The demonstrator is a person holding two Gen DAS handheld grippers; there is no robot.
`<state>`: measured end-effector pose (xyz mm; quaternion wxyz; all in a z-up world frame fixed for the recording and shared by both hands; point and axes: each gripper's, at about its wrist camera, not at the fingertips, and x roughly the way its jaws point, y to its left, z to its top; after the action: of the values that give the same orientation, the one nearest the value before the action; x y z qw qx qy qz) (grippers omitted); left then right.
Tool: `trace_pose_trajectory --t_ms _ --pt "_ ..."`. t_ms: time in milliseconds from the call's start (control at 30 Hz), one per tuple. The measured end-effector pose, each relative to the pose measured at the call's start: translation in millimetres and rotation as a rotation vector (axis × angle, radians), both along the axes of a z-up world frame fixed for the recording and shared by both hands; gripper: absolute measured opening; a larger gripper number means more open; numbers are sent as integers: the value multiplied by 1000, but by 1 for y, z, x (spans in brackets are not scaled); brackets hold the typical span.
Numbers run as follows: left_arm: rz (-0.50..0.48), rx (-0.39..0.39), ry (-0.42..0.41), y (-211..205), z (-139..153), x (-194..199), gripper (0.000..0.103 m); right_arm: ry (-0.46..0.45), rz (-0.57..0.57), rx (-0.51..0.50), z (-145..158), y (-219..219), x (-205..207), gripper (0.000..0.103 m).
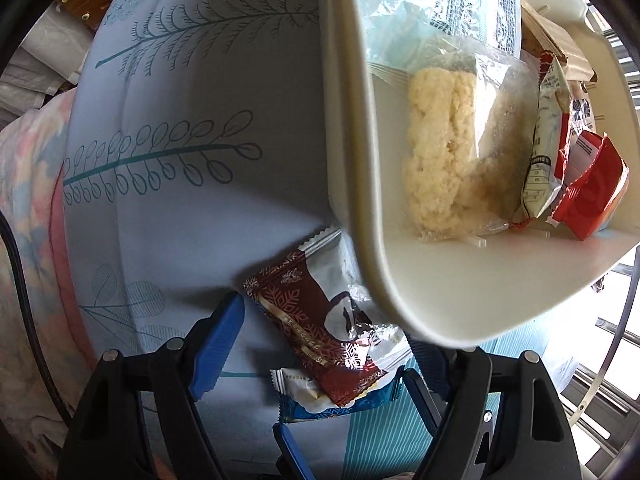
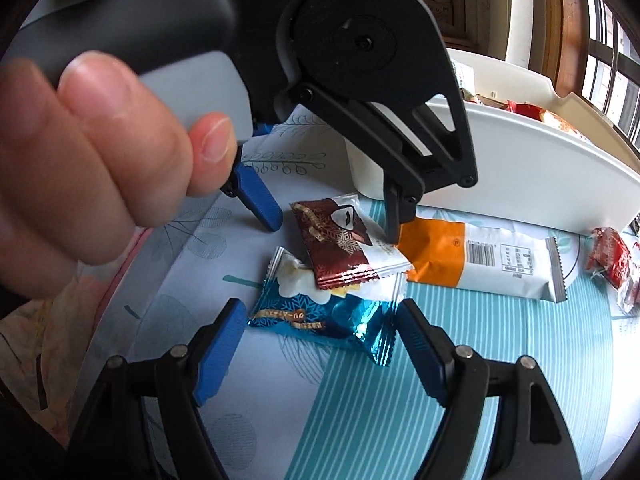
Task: Organize snacks
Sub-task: 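Grasp the brown chocolate packet with the left tool while the right tool grasps the blue-white packet, then carry both packets over the white tray with both tools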
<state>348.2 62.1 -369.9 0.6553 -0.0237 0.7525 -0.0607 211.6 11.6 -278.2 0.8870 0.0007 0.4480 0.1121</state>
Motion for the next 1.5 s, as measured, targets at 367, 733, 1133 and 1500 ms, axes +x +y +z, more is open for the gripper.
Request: trace_pose_trajectory --t_ms 367,733,1133,1500 --pt "32 23 -18 -2 3 1 60 7 25 38 0 -10 14 78" --pt "90 71 -38 34 7 2 51 31 29 19 -5 -14 26 66" --pt "157 50 -56 74 20 -20 45 27 33 -1 -3 -11 9 60" --pt "202 6 -142 90 64 -33 45 -30 64 52 21 -20 4 50"
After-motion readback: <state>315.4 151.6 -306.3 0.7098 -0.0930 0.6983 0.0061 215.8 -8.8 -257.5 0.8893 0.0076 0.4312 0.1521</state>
